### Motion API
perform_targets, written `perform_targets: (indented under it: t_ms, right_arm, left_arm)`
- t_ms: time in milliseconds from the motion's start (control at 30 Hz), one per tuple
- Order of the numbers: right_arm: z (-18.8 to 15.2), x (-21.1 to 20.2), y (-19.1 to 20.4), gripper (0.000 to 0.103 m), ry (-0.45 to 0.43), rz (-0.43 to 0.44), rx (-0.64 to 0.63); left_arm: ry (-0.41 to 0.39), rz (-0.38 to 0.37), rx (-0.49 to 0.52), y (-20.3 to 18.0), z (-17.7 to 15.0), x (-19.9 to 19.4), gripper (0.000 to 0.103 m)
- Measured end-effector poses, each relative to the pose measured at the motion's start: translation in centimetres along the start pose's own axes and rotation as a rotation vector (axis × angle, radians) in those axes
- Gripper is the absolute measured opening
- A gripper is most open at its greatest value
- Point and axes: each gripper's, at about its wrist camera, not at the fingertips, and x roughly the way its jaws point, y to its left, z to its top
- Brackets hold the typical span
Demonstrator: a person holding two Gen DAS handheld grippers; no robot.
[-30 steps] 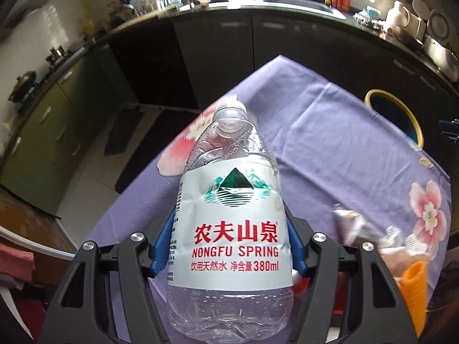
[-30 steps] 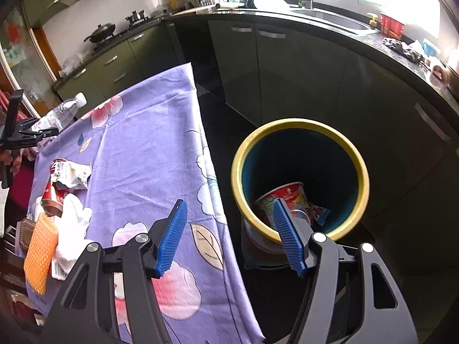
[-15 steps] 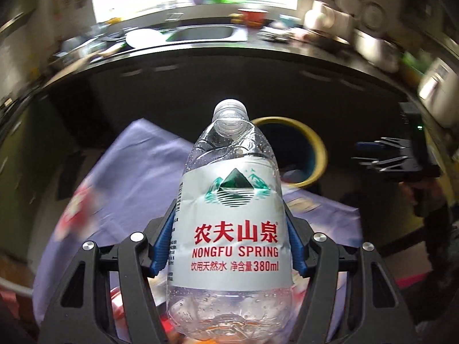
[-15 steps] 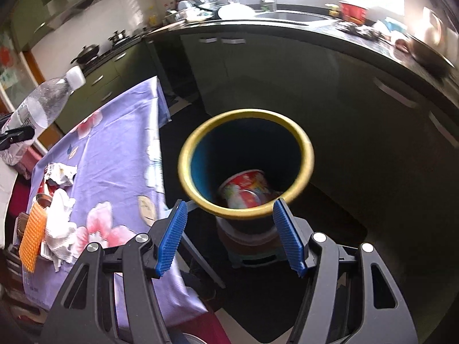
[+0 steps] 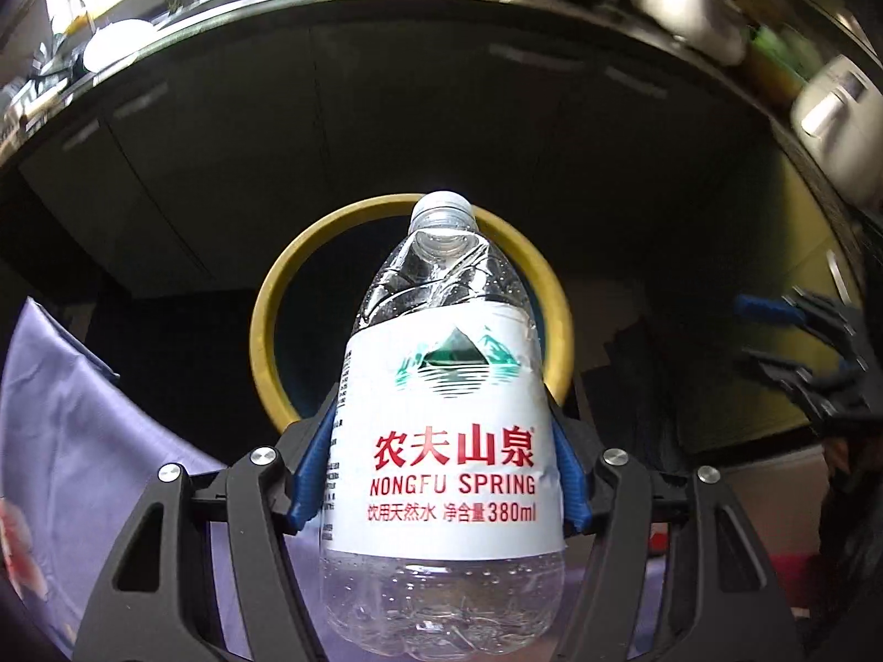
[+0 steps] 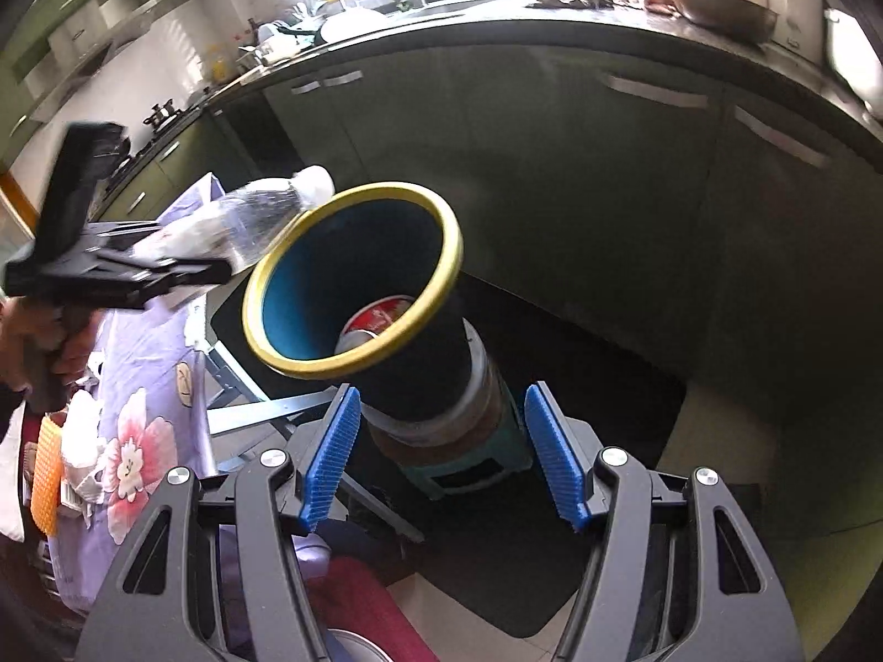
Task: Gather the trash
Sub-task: 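Carry the water bottle over the bin and open the left gripper, then grasp the white tissue with the right gripper and lift it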
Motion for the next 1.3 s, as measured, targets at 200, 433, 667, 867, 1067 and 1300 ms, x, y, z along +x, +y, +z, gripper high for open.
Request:
perform_targets:
  t_ms: [200, 433, 667, 867, 1067, 1300]
  right_arm:
    - [0.1, 0.6, 0.8, 0.062, 0.017, 0.003, -0.011]
    - [0.1, 0.7, 3.8, 0.062, 0.022, 0.047, -0.073]
    - [-0.8, 1.0, 8.9, 0.062, 0.042, 0.11, -0.184]
    - [-1.9, 2.1, 17.3, 0.065, 0.099, 0.222, -0.383]
    - [-4.4, 2.5, 27.3, 0.065, 0.17, 0.381, -0.62]
    - [-8.1, 4.9, 37.2, 0.058, 0.253, 0.483, -0.787]
  left_arm:
    - [-0.052, 0.032, -0.042, 1.5, 1.2, 0.4, 0.069]
    - [-0.21, 0.019, -0.058, 0.7, -2.8, -10.4, 0.075]
    - [-0.394, 0.101, -0.167, -0.1, -11.4, -22.6, 0.085]
    - [-0.491, 0.224, -0.345, 0.4, -21.5, -29.8, 0.091]
    - [-0.549, 0.376, -0.504, 0.1, -31.2, -33.3, 0.092]
    - [-0.603, 0.493, -0.637, -0.6, -39.1, -35.2, 0.093]
